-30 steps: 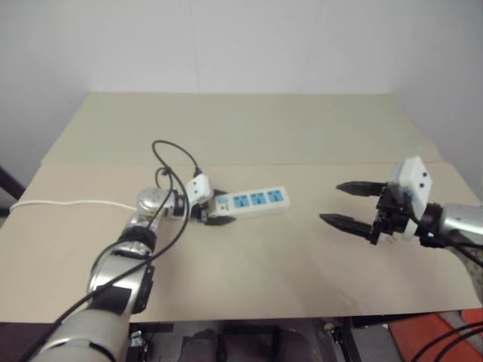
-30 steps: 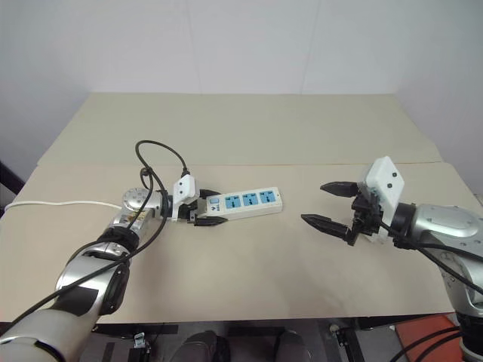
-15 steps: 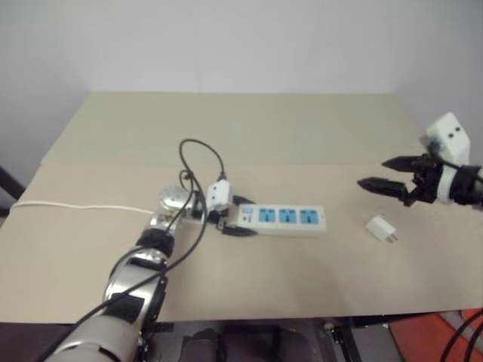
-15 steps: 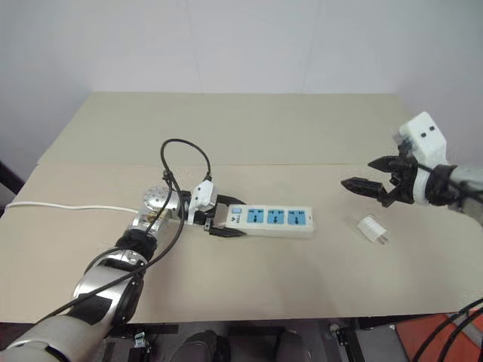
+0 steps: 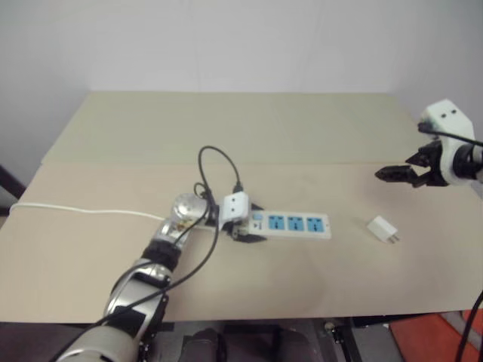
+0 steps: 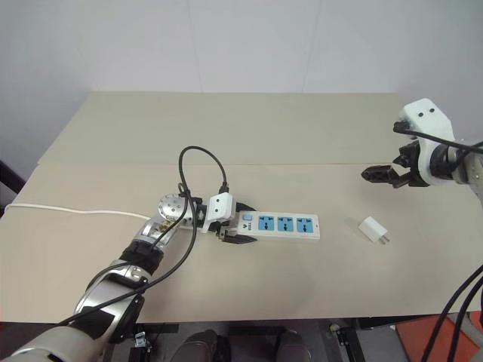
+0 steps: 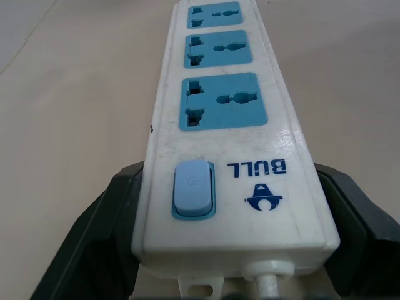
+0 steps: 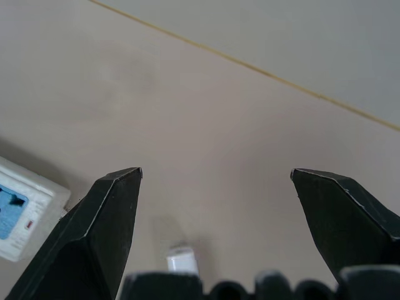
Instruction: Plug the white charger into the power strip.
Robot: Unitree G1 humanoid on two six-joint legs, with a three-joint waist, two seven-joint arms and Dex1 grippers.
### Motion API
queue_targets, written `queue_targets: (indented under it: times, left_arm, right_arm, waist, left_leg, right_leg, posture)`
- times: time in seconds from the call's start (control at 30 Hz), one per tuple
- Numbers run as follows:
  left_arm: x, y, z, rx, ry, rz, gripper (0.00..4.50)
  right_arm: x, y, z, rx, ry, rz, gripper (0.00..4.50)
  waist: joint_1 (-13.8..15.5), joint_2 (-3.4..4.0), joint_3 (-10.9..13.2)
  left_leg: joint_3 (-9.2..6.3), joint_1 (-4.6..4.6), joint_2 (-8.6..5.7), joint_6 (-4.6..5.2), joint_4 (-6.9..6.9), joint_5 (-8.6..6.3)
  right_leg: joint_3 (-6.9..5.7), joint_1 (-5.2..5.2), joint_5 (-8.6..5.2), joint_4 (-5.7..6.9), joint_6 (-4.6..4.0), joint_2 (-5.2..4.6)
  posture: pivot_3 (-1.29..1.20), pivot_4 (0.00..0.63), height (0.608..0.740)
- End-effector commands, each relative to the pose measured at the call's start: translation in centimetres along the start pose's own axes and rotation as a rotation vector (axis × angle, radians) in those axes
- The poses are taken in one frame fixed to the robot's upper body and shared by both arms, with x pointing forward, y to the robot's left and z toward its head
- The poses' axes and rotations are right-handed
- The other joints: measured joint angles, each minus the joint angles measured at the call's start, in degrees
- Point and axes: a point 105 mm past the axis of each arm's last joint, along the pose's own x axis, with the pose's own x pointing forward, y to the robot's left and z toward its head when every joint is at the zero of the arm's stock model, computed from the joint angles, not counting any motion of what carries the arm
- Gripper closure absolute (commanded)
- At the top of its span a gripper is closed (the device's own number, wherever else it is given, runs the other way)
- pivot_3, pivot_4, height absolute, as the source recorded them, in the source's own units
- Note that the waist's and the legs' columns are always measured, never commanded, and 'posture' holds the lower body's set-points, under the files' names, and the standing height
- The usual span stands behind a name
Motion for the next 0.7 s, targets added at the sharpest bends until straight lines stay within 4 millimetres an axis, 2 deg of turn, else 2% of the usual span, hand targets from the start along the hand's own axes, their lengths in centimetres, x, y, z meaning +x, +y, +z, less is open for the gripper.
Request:
queue_targets:
  times: [0.03,0.23,0.47,0.7]
  left_arm:
    - [0.2,-0.2,1.7,0.007,-0.053,0.002,1.16]
    - [0.2,-1.4,1.5,-0.062,-0.034,0.004,1.16]
    - [0.7,-2.3,1.0,-0.136,-0.022,-0.011,1.16]
    - [1.1,-2.6,0.5,-0.155,-0.009,-0.041,1.16]
  right_arm:
    - [-1.3,-1.3,0.7,0.026,0.009,-0.060,0.00]
    - [-1.0,-0.9,-0.2,0.034,0.101,-0.031,0.00]
    - [-0.2,0.9,-2.4,-0.077,0.206,0.150,0.00]
    - [0.8,1.7,-3.8,-0.123,0.241,0.235,0.00]
  waist:
    - [0.0,0.00,0.0]
    - [0.0,0.01,0.0]
    - [0.0,0.03,0.0]
    - [0.0,0.04,0.0]
  left_leg:
    - [0.00,-0.02,0.00,0.00,0.00,0.00]
    - [0.01,-0.04,0.00,-0.01,0.02,0.00]
    - [0.01,-0.03,-0.02,0.00,0.03,0.00]
    - [0.01,0.07,-0.02,-0.02,0.06,0.01]
  right_leg:
    - [-0.01,-0.01,0.00,0.00,0.00,0.00]
    - [-0.01,-0.03,0.00,0.01,0.00,0.00]
    - [0.00,-0.02,0.00,0.00,0.01,0.00]
    - [0.00,0.08,0.00,0.02,0.01,0.00]
  posture:
    - [0.00,0.150,0.740]
    - [0.00,0.150,0.740]
    - [0.00,0.150,0.740]
    - [0.00,0.150,0.740]
